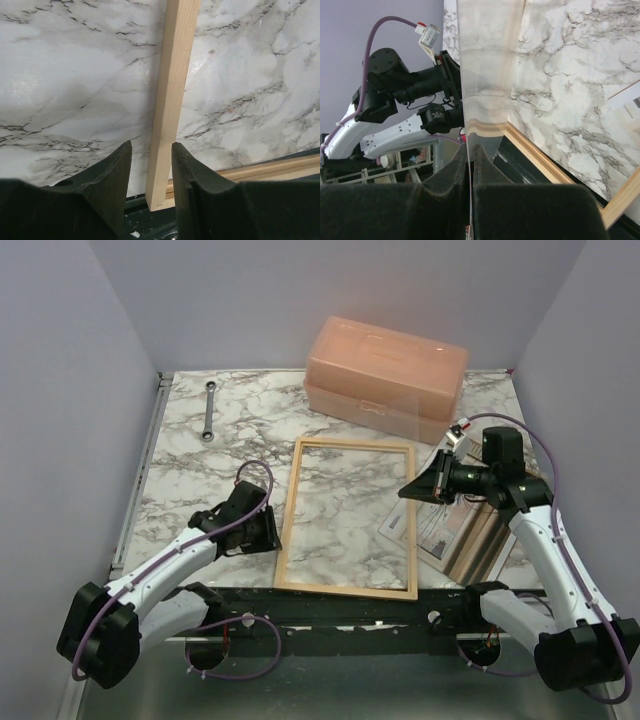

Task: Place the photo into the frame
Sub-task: Move the photo frame to the center of the board.

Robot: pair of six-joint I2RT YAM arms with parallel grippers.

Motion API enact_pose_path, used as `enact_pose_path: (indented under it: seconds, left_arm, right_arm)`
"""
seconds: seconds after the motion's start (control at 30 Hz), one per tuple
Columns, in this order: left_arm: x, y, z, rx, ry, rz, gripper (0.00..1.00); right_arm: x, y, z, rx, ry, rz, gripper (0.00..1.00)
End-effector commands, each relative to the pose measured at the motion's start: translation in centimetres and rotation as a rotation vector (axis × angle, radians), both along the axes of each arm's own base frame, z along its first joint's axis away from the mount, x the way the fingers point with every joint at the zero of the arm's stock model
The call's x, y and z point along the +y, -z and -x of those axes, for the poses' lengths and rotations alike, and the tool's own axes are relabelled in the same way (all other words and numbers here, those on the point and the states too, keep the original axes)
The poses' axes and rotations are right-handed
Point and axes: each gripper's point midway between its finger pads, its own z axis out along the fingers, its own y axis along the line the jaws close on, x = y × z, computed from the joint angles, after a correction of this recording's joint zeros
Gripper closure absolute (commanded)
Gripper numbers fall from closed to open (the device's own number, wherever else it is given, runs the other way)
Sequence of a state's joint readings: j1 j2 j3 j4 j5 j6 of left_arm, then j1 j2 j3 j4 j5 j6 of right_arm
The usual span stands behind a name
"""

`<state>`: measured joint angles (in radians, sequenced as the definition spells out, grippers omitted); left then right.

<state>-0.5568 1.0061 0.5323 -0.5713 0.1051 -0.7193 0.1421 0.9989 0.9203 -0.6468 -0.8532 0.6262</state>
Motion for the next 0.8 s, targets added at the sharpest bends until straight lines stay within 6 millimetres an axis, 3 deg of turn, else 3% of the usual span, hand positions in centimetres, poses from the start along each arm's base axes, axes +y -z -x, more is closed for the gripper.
enact_pose_path:
  seconds: [0.0,0.2,0.47,0.77]
  left_arm:
    - [0.8,0.1,-0.5,0.005,-0.027,-0.014,0.66]
    - [1.1,1.0,-1.3,0.037,-0.016,-0.069,0.74]
    - [0.9,0.5,-2.1,0.02,0.0,-0.078,0.74]
    - [0.2,-0.3,-2.1,-0.007,0.005,-0.026,0.72]
  right_arm:
    - [0.7,-1.2,0.8,0.011,-0.036,-0.07,1.0]
    - [0.9,-1.3,0.4,0.018,-0.06,-0.081,1.0]
    - [1.1,-0.5,-1.0,0.063,-0.016,-0.091,1.0]
    - [1.3,0.0,-1.3,0.084,-0.009,-0.122,1.0]
